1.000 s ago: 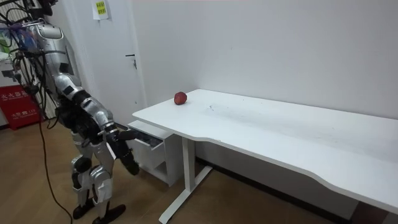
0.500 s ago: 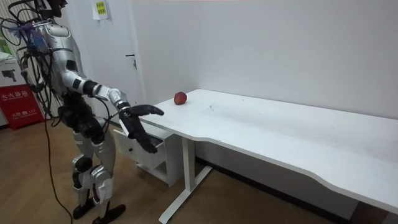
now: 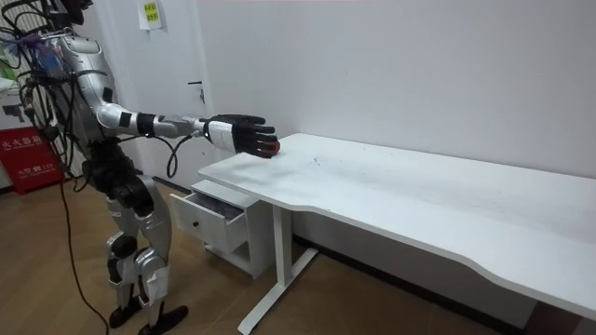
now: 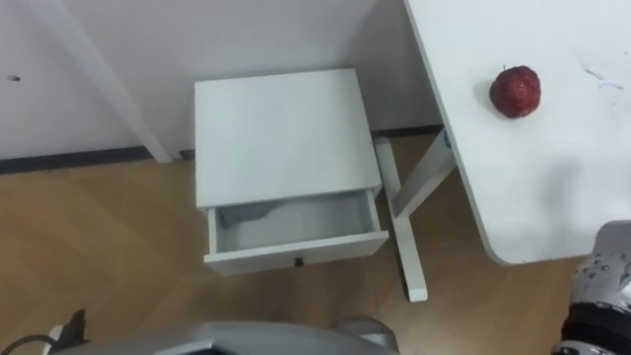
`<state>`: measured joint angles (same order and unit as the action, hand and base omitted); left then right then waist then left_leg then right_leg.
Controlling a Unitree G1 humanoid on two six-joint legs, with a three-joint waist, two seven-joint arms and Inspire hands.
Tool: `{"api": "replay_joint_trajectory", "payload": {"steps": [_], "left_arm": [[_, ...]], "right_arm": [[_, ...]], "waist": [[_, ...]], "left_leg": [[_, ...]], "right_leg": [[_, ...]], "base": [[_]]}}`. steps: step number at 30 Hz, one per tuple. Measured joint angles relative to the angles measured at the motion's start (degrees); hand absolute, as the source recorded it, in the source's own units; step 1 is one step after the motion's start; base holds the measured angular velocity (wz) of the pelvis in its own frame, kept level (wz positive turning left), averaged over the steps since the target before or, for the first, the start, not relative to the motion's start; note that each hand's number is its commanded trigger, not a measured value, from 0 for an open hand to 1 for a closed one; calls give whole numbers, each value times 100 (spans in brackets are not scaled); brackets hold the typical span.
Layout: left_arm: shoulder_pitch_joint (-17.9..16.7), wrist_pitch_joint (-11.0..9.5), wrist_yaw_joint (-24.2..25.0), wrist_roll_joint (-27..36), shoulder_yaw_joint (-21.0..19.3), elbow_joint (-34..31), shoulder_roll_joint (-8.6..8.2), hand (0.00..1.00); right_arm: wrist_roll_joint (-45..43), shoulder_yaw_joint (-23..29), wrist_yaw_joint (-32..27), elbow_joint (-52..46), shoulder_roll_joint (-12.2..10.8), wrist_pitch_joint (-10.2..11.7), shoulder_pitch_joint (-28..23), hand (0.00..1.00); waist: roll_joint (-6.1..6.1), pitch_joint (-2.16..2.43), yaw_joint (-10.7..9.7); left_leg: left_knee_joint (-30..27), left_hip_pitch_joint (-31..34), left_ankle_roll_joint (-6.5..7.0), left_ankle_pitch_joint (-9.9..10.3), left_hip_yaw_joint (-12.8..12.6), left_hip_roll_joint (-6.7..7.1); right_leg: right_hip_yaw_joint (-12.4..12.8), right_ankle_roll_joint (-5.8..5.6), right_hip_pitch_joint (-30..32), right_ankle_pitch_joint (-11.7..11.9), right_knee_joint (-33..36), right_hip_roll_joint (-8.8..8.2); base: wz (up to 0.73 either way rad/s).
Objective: Put apple and close drawer
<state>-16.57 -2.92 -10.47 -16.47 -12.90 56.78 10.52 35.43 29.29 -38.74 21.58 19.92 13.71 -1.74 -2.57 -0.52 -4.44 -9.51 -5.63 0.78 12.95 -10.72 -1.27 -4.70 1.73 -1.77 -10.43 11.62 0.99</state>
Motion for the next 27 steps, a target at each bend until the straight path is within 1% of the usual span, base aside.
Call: {"api": "replay_joint_trajectory", "payload": {"steps": [1, 2, 3, 6, 9, 10, 12, 13, 15, 18, 19, 21, 25, 27], "left_arm": [[-3, 0, 0, -2, 7, -3, 2, 0], [-11, 5, 1, -11, 15, -20, 6, 0], [-44, 8, 18, -44, 16, -20, 26, 0], [-73, 9, 126, -178, 13, -19, 89, 0], [-65, 7, 155, -181, 24, -20, 127, 0], [-66, 7, 168, -180, 38, -20, 142, 0], [-67, 6, 272, -180, 147, -41, 212, 0], [-71, 6, 277, -178, 189, -41, 220, 0], [-74, 6, 328, -179, 323, -47, 221, 0], [-68, 3, 340, -176, 450, -61, 227, 0], [-67, 3, 340, -176, 452, -61, 230, 0], [-76, 5, 344, -178, 451, -61, 253, 0], [-121, 38, 386, -181, 450, -39, 291, 0], [-116, 50, 397, -184, 450, -38, 310, 0]], "right_arm": [[-2, -58, 35, 0, 27, -36, 1, 0], [-67, -159, 125, 0, 69, -130, 27, 0], [-271, -225, 237, 0, 78, -181, 33, 0], [-593, -343, 540, 1, 112, -269, 35, 0], [-667, -501, 785, 1, 206, -271, 45, 0], [-683, -563, 837, 9, 238, -271, 49, 0], [-935, -628, 1130, 51, 255, -276, 72, 0], [-987, -672, 1198, 85, 271, -277, 88, 0], [-1083, -954, 1522, 343, 438, -327, 226, 0], [-1093, -1205, 1911, 740, 617, -390, 390, 0], [-1101, -1242, 1968, 797, 640, -409, 405, 0], [-1188, -1246, 2224, 959, 674, -518, 406, 0], [-1344, -1292, 2504, 984, 687, -568, 406, 0], [-1538, -1430, 2648, 985, 738, -570, 407, 0]], "waist": [[-6, 1, 7], [-16, 18, 13], [-16, 17, 20], [-45, 25, 34], [-85, 30, 63], [-69, 40, 72], [-141, -2, 70], [-153, -4, 74], [-174, -13, 79], [-174, -11, 110], [-175, -10, 132], [-186, -3, 183], [-195, -3, 200], [-207, -2, 207]], "left_leg": [[0, 1, 0, 0, 0, 0], [1, 14, -1, -1, 0, 0], [0, 21, -2, -2, 1, 0], [3, 23, -2, -3, 1, -2], [16, 23, -2, -3, 10, -4], [16, 19, -2, -3, 14, -8], [17, -3, -3, -3, 22, -10], [17, -5, -2, -3, 21, -10], [16, -9, -2, -2, 10, -16], [14, -9, -2, -3, 9, -21], [12, -9, -2, -3, 8, -21], [8, -21, -2, -3, 7, -22], [1, -25, -2, -3, 31, -28], [-8, -12, -2, -3, 53, -26]], "right_leg": [[-2, 0, 21, -1, -7, -1], [0, 1, 64, -2, -7, -2], [-3, 1, 69, -2, -1, 0], [-7, 3, 65, 0, 6, 1], [-4, 2, 41, 0, 6, 5], [-18, 2, 30, 1, 6, 3], [-35, 4, -14, 4, -8, 2], [-36, 4, -18, 4, -8, -1], [-36, 2, -20, 6, -10, -20], [-58, -1, -20, 8, -9, -66], [-57, -2, -18, 8, -8, -67], [-67, -4, -31, 9, -5, -67], [-91, -2, -47, 10, -1, -67], [-110, -1, -42, 11, 3, -70]], "base": [[0], [0], [0], [0], [0], [0], [2], [0], [0], [0], [0], [0], [2], [4]]}}
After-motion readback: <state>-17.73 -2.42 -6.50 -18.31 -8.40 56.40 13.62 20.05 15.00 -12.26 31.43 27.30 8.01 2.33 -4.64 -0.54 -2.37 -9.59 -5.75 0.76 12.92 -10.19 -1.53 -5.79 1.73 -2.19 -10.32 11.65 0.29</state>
